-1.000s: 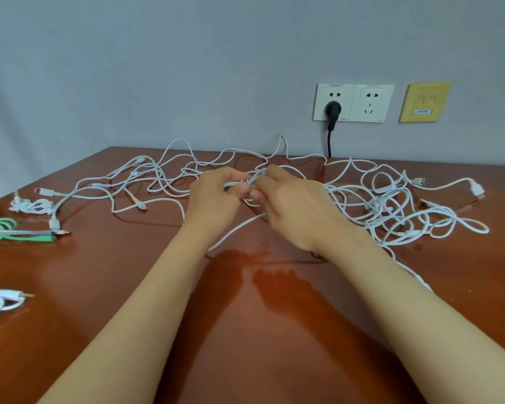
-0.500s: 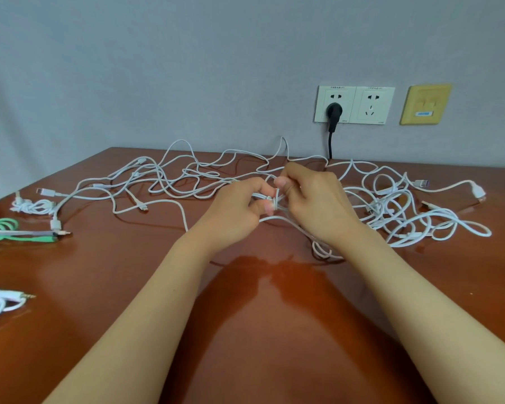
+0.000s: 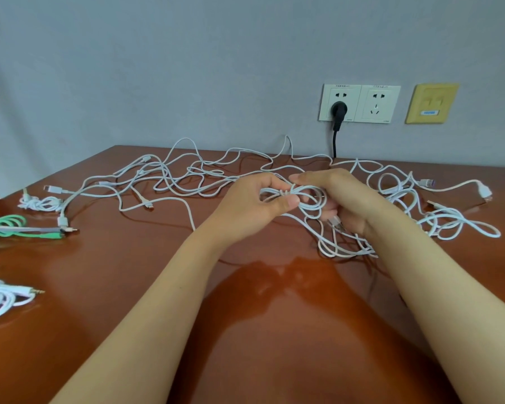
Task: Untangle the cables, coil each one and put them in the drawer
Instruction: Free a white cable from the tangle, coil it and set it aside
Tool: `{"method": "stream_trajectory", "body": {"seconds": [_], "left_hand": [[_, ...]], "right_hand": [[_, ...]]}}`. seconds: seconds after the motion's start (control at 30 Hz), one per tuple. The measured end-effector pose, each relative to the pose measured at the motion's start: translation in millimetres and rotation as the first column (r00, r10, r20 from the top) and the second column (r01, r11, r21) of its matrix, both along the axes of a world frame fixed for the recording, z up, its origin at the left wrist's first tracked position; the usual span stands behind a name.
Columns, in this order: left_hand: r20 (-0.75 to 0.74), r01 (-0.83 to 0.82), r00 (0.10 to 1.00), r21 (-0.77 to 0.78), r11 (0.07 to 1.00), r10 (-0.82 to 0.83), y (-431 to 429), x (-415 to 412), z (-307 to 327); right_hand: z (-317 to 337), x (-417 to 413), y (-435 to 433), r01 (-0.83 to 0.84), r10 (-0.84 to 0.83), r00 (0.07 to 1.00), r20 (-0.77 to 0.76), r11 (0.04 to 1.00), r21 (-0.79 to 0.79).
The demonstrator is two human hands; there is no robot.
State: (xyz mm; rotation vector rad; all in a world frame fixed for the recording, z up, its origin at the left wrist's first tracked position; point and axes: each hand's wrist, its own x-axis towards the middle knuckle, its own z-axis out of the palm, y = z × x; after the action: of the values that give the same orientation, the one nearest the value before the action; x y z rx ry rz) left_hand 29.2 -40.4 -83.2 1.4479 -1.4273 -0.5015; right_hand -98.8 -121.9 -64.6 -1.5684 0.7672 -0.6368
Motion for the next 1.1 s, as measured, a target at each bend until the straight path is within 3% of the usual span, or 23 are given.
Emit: {"method": "stream_trajectory", "body": {"seconds": [0.13, 0.23, 0.3, 0.5, 0.67, 0.77, 0.87, 0.93, 1.0, 1.07, 1.1], "left_hand": [[-0.052, 0.025, 0.998, -0.009, 1.000, -0.026, 0.6, -0.9, 2.6], [-0.112, 0.057, 0.992, -0.034, 0.998, -0.061, 1.6, -2.8, 4.9], [-0.126, 0.061, 0.990, -0.050, 0.997, -0.067, 1.3, -3.7, 5.8], [-0.201, 0.053, 0.977, -0.087, 0.995, -0.069, -0.5, -6.1, 3.6], [-0.309, 0.103, 0.942, -0.102, 0.989, -0.130, 1.5, -8.0, 6.7], [-0.374, 0.072, 0.920, -0.134, 0.988, -0.118, -2.4, -5.7, 6.0], [-0.489, 0.022, 0.866, -0.172, 0.985, -0.105, -3.8, -2.1, 6.6], [-0.491, -0.004, 0.867, -0.175, 0.985, -0.083, -3.9, 1.6, 6.4], [-0.452, -0.049, 0.892, -0.166, 0.985, -0.031, -4.4, 5.8, 5.8], [-0.395, -0.135, 0.917, -0.156, 0.978, 0.064, -5.3, 10.8, 5.2], [-0.351, -0.184, 0.928, -0.149, 0.972, 0.122, -6.7, 13.9, 4.0]], "right_hand": [[-3.4, -5.4, -7.2, -0.172, 0.105, 0.970, 0.219, 0.933, 0.316], [-14.2, -3.2, -10.7, -0.415, 0.139, 0.873, 0.468, 0.716, 0.562], [-20.2, -2.1, -11.4, -0.565, 0.170, 0.790, 0.589, 0.575, 0.592], [-26.2, 0.9, -14.3, -0.635, 0.142, 0.757, 0.638, 0.386, 0.669], [-31.8, 5.1, -9.9, -0.587, 0.051, 0.764, 0.643, 0.467, 0.661], [-32.2, 9.3, -2.5, -0.608, -0.023, 0.679, 0.734, 0.543, 0.580], [-26.0, 12.9, 3.3, -0.504, -0.012, 0.728, 0.685, 0.669, 0.547], [-20.4, 14.0, 6.9, -0.437, 0.092, 0.812, 0.576, 0.749, 0.497], [-18.5, 15.9, 8.4, -0.309, 0.165, 0.918, 0.360, 0.867, 0.390], [-16.5, 18.8, 11.8, -0.168, 0.159, 0.984, 0.075, 0.978, 0.121], [-12.6, 20.9, 16.1, -0.142, 0.140, 0.989, -0.046, 0.989, -0.045]]}}
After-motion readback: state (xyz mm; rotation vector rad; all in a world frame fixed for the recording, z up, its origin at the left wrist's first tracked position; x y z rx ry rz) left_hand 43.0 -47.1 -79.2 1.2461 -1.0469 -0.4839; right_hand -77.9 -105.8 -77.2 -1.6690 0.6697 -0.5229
